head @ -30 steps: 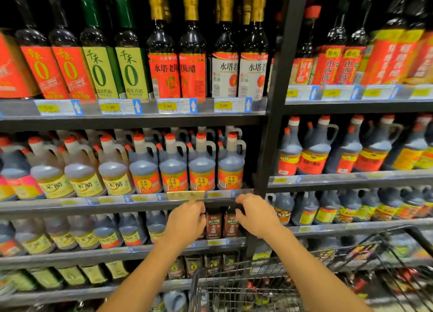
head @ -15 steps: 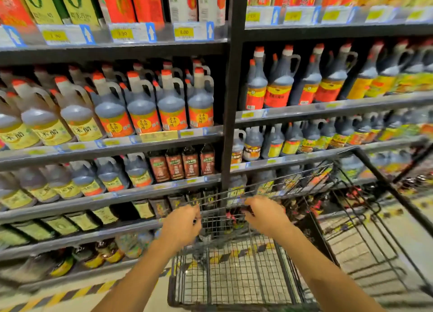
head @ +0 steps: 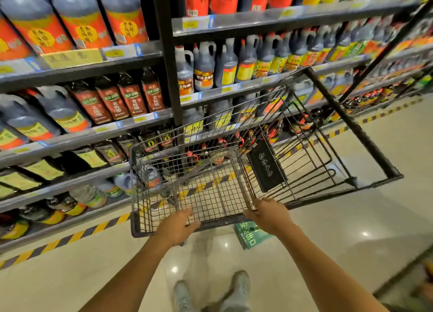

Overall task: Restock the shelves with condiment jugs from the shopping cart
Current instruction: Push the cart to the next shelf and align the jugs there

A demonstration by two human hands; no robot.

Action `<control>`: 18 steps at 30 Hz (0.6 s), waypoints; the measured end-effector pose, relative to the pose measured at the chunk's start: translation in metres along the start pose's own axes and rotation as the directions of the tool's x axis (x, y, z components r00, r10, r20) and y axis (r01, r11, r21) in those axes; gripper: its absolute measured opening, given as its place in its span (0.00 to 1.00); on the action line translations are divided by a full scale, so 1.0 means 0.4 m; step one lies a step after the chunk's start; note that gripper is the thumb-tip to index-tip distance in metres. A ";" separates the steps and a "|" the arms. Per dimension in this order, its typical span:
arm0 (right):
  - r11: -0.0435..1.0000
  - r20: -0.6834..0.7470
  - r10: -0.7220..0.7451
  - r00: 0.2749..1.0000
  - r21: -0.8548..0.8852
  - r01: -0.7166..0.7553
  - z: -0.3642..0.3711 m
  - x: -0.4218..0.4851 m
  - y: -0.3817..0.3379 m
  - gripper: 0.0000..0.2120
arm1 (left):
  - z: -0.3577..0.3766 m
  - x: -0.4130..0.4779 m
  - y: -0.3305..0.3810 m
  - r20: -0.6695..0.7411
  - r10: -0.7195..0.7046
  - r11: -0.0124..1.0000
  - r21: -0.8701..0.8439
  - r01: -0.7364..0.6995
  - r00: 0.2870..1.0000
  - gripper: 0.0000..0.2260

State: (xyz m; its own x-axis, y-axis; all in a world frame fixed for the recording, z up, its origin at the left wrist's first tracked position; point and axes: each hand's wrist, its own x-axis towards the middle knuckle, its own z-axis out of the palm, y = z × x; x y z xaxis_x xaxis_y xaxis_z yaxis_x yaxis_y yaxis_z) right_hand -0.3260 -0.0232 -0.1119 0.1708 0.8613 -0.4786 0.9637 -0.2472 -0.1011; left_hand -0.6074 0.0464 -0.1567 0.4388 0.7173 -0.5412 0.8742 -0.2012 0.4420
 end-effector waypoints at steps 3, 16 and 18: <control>0.999 0.015 -0.015 1.000 -0.047 0.016 0.020 0.006 0.062 0.29 | 0.063 0.014 0.002 0.029 -0.101 0.994 -0.035 0.102 0.994 0.29; 0.991 -0.078 -0.032 0.996 -0.132 0.022 0.060 0.046 0.227 0.31 | 0.194 0.058 0.048 -0.086 -0.151 0.978 -0.158 0.137 0.985 0.22; 0.990 -0.079 -0.041 0.996 -0.137 0.030 0.072 0.045 0.256 0.31 | 0.217 0.055 0.069 -0.099 -0.155 0.979 -0.147 0.139 0.983 0.28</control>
State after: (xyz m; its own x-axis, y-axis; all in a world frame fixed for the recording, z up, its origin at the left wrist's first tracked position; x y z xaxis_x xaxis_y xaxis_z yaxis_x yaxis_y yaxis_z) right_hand -0.2301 -0.0457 -0.1560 0.1465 0.9032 -0.4035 0.9874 -0.1579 0.0050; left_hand -0.5557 -0.0012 -0.2186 0.2753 0.8025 -0.5293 0.8866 0.0008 0.4625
